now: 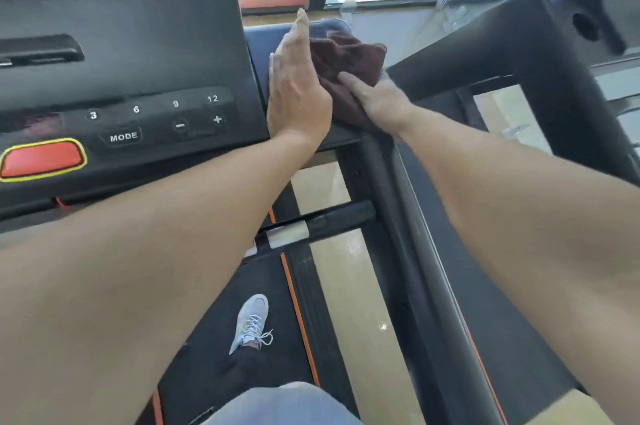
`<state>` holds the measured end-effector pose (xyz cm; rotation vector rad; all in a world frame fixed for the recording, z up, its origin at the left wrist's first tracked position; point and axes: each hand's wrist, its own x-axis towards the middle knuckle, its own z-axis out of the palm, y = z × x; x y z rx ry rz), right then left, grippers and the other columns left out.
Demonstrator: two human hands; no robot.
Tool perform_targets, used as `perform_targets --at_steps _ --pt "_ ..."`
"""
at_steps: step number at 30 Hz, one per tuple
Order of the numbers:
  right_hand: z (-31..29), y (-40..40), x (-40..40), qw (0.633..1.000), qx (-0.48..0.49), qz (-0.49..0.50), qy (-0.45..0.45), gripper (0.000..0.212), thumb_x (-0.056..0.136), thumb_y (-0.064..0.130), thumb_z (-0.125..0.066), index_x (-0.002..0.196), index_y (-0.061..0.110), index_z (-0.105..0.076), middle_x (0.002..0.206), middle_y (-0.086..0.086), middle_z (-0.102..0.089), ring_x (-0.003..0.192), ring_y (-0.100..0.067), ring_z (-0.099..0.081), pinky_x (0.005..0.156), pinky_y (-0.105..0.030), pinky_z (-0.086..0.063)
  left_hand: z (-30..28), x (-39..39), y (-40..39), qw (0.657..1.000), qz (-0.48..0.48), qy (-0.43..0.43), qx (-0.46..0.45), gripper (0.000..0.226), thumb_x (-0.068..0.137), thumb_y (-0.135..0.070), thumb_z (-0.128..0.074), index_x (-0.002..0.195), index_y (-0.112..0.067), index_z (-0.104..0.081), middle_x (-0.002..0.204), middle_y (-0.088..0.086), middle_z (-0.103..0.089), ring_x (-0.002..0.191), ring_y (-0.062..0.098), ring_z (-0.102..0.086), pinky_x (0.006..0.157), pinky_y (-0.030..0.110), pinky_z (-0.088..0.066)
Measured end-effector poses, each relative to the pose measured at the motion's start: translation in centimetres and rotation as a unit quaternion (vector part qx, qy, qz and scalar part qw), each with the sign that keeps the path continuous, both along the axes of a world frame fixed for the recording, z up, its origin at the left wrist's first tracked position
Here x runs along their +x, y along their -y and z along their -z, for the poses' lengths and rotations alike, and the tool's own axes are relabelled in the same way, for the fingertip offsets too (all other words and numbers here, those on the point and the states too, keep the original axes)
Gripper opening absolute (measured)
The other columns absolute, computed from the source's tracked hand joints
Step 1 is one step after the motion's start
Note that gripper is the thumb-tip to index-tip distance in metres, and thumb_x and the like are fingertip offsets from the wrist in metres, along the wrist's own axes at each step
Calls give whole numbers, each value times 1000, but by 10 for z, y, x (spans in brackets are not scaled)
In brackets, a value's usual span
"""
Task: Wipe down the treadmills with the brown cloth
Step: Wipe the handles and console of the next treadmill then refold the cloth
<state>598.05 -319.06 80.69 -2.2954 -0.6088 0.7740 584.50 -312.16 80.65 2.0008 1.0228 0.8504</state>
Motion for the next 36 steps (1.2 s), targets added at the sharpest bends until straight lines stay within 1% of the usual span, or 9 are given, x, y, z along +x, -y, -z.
perform_targets --at_steps 4,11,16,18,20,27,30,33,36 --pt "3 86 -35 999 15 -2 -46 79 83 67 -72 148 28 -48 129 9 -66 116 -12 -63 110 -30 -45 -2 -26 34 996 53 21 -71 65 100 1 -33 160 -23 -25 165 -4 -31 150 11 -26 118 19 -17" --pt "-3 213 -105 997 -56 -48 -11 109 75 44 -87 159 23 -20 143 -2 -54 128 -22 -56 106 -33 -45 24 -114 209 996 50 25 -74 44 100 -13 -40 142 -13 -53 145 4 -55 137 22 -45 118 43 -32" --pt "-12 274 -158 968 -186 -116 123 132 79 41 -83 162 23 19 166 -10 -19 144 -37 -41 114 -49 -40 31 -160 315 948 7 -13 -319 45 109 -42 -33 147 -27 -51 140 -8 -55 132 12 -46 112 27 -30" --pt "-12 298 -172 963 -191 -128 137 132 79 41 -82 162 23 20 166 -9 -17 140 -39 -45 111 -49 -42 41 -170 343 905 22 9 -424 56 94 -71 -33 138 -46 -57 138 -10 -60 132 15 -51 119 36 -31" --pt "-12 322 -181 963 -198 -122 138 132 78 45 -81 161 26 20 164 -8 -22 136 -39 -49 106 -49 -45 60 -172 365 883 29 20 -468 59 81 -83 -35 128 -58 -61 137 -8 -65 131 18 -57 118 45 -37" --pt "-8 354 -195 963 -221 -61 145 116 79 76 -64 161 24 -1 150 -9 -47 127 -37 -58 98 -47 -48 26 -160 389 816 44 82 -570 63 102 -67 -33 139 -25 -62 128 -4 -71 123 13 -63 114 37 -44" --pt "-6 342 -194 965 -220 -20 141 109 77 84 -58 155 20 -18 139 -7 -56 120 -35 -62 94 -46 -49 35 -148 377 813 26 96 -574 86 80 -91 -39 141 -34 -60 131 -9 -69 125 11 -62 116 39 -43" --pt "-4 324 -186 974 -199 22 109 100 72 88 -57 142 21 -35 121 -1 -63 110 -29 -66 83 -41 -48 42 -135 355 838 46 82 -538 109 64 -104 -36 152 -40 -45 147 -13 -57 137 9 -51 121 40 -34" --pt "-2 306 -167 981 -182 26 56 85 74 78 -62 137 25 -40 108 5 -62 100 -25 -63 81 -37 -45 30 -129 333 898 88 59 -428 90 80 -89 -29 160 -46 -22 164 -18 -30 149 1 -29 126 32 -21"
